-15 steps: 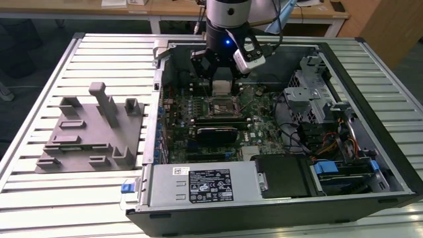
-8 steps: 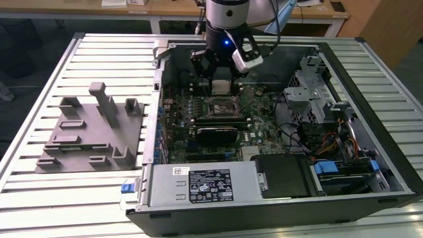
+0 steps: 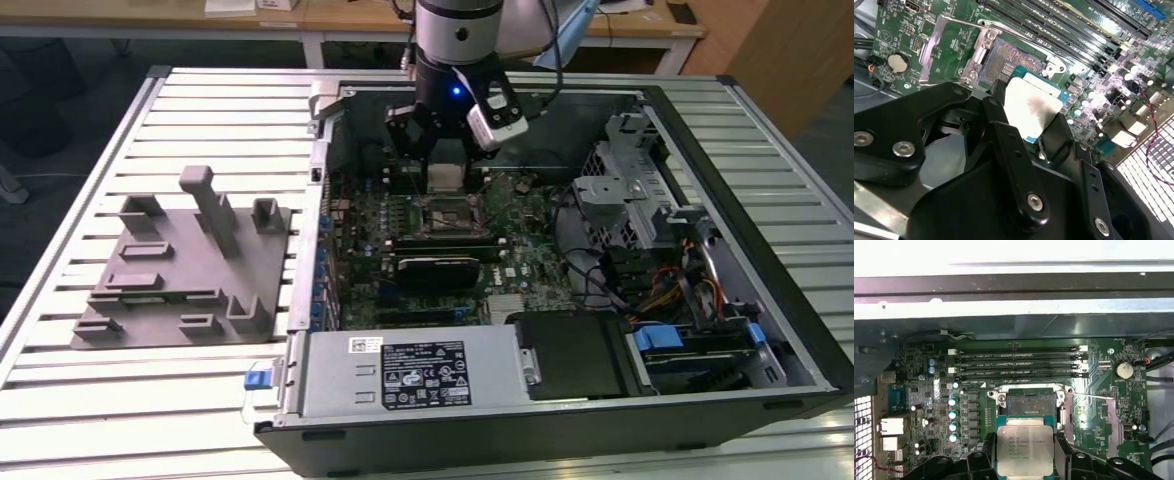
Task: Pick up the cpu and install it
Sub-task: 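Pick up the cpu and move it towards the insertion slot, then place the cpu into insertion slot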
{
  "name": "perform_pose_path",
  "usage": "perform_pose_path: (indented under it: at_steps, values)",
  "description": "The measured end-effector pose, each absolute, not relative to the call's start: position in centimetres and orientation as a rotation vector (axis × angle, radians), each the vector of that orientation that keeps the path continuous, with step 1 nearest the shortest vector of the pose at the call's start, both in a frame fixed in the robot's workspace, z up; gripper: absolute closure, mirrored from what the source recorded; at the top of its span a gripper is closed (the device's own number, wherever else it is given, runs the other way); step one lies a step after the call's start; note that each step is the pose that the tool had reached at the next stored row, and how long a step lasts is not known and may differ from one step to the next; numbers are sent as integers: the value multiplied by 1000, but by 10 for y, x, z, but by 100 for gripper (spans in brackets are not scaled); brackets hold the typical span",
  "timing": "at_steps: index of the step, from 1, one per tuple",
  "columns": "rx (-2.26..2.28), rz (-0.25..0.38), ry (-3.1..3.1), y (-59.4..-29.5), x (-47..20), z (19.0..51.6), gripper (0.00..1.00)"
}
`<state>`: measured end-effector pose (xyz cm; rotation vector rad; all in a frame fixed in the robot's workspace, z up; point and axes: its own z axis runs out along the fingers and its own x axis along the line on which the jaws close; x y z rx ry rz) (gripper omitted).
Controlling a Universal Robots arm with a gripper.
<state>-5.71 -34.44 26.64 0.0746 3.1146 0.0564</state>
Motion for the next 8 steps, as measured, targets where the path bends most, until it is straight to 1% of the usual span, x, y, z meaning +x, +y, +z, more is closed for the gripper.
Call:
perform_pose_path:
  at_steps: [8]
  values:
    - [75, 56, 3115, -344, -57, 264, 46]
